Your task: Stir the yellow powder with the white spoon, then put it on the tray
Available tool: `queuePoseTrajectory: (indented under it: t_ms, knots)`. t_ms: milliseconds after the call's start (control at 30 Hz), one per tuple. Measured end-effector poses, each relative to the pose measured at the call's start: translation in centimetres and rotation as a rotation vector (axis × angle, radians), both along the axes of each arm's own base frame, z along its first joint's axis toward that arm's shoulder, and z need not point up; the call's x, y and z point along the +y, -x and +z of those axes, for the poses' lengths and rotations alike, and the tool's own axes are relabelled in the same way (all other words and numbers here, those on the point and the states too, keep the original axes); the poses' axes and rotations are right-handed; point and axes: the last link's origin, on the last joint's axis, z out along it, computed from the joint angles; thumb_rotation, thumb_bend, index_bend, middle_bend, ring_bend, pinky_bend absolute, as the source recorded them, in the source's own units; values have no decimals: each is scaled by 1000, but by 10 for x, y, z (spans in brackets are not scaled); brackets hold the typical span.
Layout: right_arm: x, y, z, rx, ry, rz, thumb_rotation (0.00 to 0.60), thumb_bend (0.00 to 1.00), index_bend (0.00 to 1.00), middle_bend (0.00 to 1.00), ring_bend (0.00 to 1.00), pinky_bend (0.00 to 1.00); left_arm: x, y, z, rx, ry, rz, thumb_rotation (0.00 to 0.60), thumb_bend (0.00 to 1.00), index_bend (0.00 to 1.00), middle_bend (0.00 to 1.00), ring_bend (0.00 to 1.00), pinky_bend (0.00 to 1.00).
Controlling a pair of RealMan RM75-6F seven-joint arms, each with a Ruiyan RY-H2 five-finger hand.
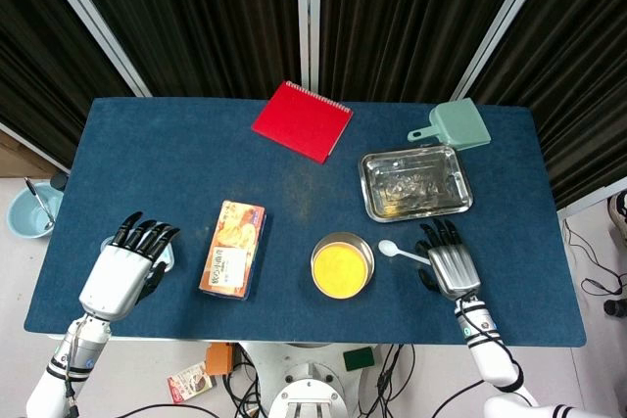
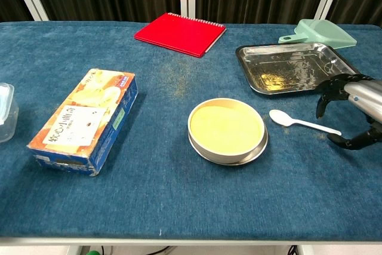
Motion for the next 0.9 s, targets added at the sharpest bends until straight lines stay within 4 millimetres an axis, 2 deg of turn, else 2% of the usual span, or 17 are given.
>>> queuePoseTrajectory:
  t_ms: [600,900]
  knots:
    - [-14,-8,-26,14,17,0,600,403,502,98,0,0,-5,6,1,-11,5,5,600,443,205,216,198,133]
    - [-19,-10,-31,4,11,8,600,450,548,101,0,0,-6,8,2,-9,2,10,600,443,205,210,198,134]
